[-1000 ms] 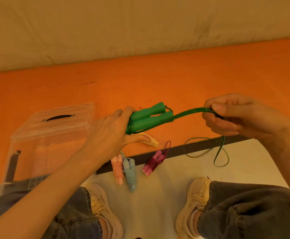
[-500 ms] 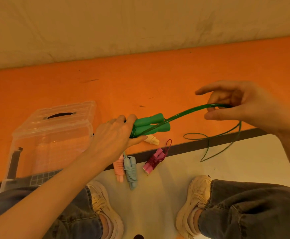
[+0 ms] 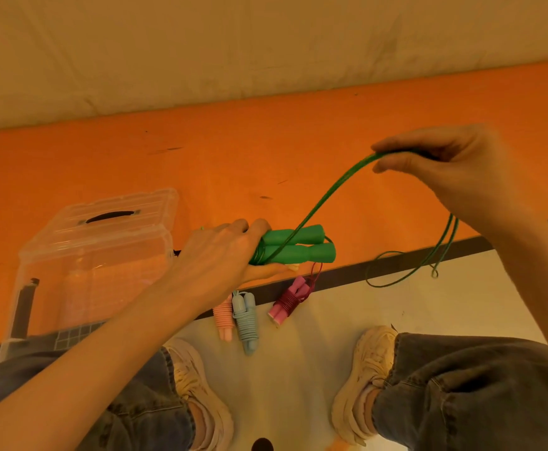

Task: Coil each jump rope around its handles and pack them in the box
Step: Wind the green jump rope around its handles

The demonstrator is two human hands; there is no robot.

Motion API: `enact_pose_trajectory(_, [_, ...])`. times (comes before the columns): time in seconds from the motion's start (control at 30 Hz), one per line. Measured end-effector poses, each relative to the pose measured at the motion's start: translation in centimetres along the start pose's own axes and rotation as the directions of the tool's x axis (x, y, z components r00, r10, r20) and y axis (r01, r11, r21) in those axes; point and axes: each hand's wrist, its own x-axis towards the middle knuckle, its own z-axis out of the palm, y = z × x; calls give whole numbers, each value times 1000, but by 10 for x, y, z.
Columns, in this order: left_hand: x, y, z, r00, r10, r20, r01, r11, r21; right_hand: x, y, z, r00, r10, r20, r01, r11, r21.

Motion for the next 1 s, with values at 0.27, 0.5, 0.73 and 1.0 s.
enact_pose_trajectory(0.27, [2, 26, -8, 979, 161, -125, -164, 986, -8, 32, 18, 31, 994, -29, -101, 12, 987, -160])
enact_pose_trajectory(0.5, [-1, 41, -16, 961, 201, -190, -210, 977, -30, 39, 29, 46, 997, 71, 8, -67, 968, -242])
enact_pose_trajectory(0.73, [-1, 41, -13, 928, 326, -182, -317, 945, 77, 38, 31, 56, 988, 113, 106, -83, 964, -254])
enact_pose_trajectory(1.0, [-1, 46, -20, 942, 247, -226, -242, 969, 51, 38, 36, 60, 961, 180, 208, -127, 962, -244])
